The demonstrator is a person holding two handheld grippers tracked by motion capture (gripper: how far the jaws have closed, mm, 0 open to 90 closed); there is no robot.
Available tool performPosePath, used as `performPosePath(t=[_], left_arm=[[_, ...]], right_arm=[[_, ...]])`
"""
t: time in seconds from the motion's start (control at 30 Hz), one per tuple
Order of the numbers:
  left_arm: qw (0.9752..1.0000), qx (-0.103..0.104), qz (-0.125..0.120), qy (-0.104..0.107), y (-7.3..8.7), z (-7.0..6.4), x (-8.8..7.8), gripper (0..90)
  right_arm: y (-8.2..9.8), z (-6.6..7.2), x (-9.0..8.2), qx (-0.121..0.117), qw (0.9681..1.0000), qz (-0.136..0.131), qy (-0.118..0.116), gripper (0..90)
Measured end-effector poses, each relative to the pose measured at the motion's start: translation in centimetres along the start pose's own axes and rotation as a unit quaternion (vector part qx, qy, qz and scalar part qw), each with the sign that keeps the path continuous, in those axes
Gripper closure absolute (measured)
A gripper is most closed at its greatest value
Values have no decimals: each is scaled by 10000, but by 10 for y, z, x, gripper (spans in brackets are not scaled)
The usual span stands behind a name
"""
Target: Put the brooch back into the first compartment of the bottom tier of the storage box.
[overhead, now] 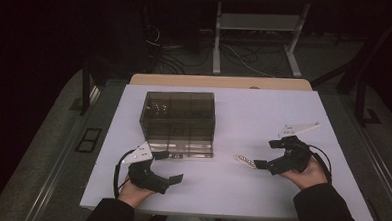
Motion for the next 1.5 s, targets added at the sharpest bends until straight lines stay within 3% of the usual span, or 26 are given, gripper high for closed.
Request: performPosePath(t=[1.07,1.5], left_arm=[[10000,-14,-14,22,0,1,0,0],[10000,10,-12,27,0,0,0,0]], right_arm=[[-6,-9,39,-46,9994,310,-171,2],[-3,-11,57,-143,9977,629,-225,2]])
Point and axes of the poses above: each handheld gripper's, and its own axes: x roughly forward along the jaws, y roughly out of its underside, z roughly to its left, the point moved 4 cm from there along x, roughly forward along the jaws, and after that the axes turned 4 degrees about -x, right-handed, at the moved point
